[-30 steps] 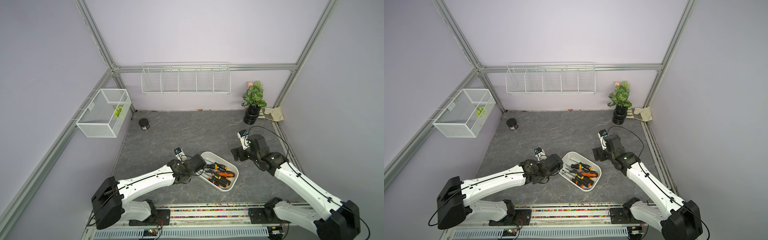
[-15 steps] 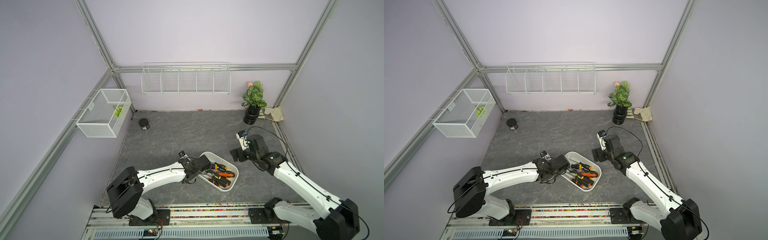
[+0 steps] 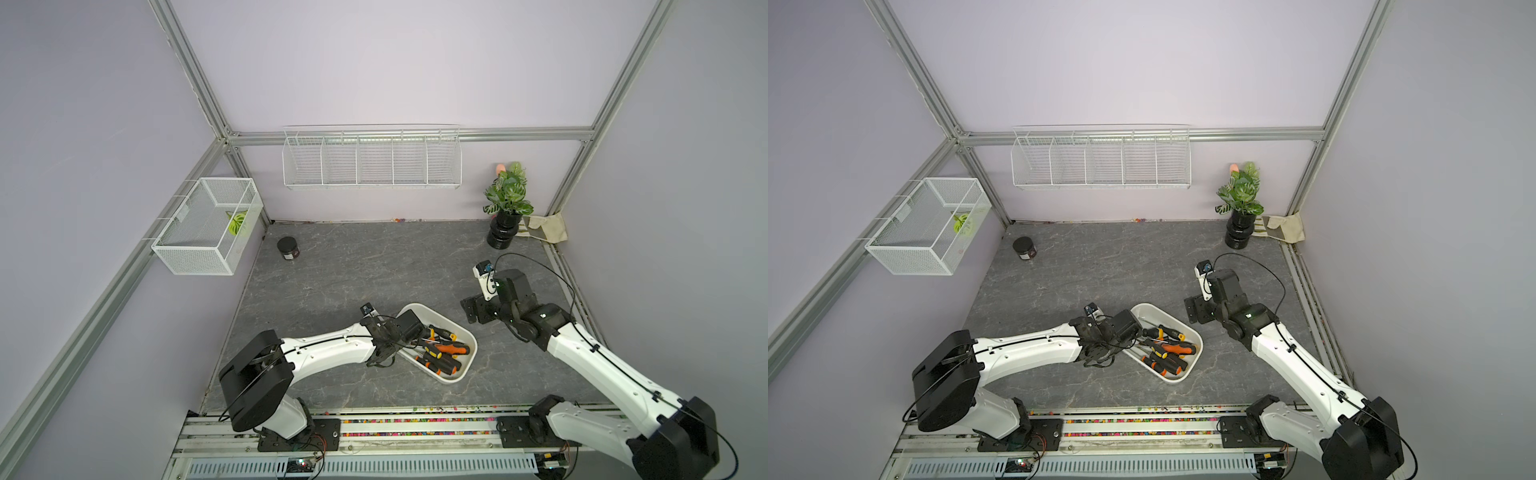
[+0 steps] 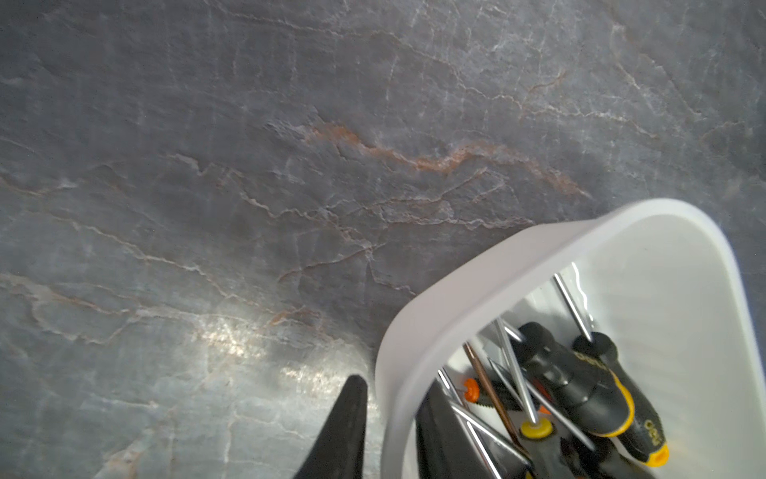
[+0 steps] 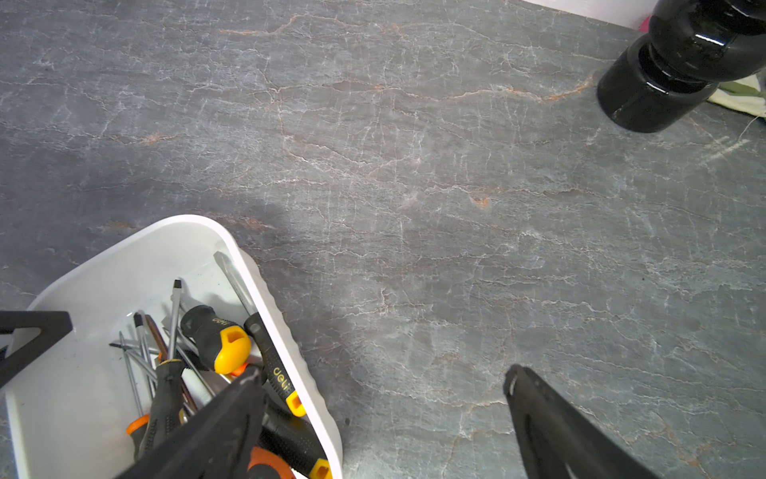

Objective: Take out the screwdriver from the storage box
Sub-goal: Pick up the storage box at the center of the board.

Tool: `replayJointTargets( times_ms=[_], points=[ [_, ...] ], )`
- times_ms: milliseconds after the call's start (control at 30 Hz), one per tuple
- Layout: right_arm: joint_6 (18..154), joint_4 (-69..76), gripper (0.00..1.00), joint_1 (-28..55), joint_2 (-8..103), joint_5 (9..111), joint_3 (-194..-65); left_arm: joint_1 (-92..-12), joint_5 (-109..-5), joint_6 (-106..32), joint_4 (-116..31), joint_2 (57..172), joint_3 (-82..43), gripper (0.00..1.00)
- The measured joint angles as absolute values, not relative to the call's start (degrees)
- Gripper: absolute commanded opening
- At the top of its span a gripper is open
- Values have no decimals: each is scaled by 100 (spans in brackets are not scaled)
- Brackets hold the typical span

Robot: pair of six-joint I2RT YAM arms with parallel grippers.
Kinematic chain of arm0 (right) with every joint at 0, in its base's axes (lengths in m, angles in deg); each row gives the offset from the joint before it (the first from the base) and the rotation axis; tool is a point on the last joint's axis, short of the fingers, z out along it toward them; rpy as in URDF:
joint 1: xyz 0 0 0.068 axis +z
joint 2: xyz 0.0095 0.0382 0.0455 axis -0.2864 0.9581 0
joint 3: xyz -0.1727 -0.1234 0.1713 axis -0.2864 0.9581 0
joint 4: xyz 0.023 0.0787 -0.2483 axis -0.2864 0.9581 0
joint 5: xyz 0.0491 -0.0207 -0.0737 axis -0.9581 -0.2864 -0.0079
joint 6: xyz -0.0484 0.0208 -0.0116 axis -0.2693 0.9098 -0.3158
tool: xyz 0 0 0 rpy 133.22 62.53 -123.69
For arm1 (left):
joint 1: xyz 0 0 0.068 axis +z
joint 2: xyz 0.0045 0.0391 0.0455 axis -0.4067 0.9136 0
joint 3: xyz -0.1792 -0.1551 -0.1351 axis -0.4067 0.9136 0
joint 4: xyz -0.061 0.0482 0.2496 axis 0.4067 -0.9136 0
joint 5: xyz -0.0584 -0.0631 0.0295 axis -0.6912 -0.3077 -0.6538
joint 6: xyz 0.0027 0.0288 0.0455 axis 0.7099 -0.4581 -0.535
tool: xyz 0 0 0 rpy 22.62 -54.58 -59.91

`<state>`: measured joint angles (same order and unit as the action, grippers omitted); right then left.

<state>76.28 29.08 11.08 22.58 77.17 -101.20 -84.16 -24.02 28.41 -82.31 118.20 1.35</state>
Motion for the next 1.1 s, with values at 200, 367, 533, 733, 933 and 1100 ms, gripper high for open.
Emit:
replayJointTargets(
  times_ms=[200, 367, 533, 733, 933, 1100],
  points=[
    [7586, 2941, 94, 1108, 2243, 7709, -10120, -8241, -2408, 2554, -8183, 11792, 135, 0],
    [7486, 3134, 93, 1108, 2182, 7514, -10166, -7896, -2286, 2150, -8207, 11665, 132, 0],
    [7383, 3370, 92, 1185, 2138, 7197, -10302, -7623, -1993, 1153, -8222, 11634, -95, 0],
    [7346, 3529, 91, 1685, 2129, 6734, -10376, -7421, -1593, -562, -7772, 11818, -469, 0],
    [7414, 3512, 90, 2199, 2321, 6454, -10380, -7142, -1617, -1708, -7098, 11910, -469, 0],
    [7606, 3179, 82, 2455, 3065, 6275, -10463, -7013, -1696, -2226, -6766, 11914, -519, 0]
  ],
)
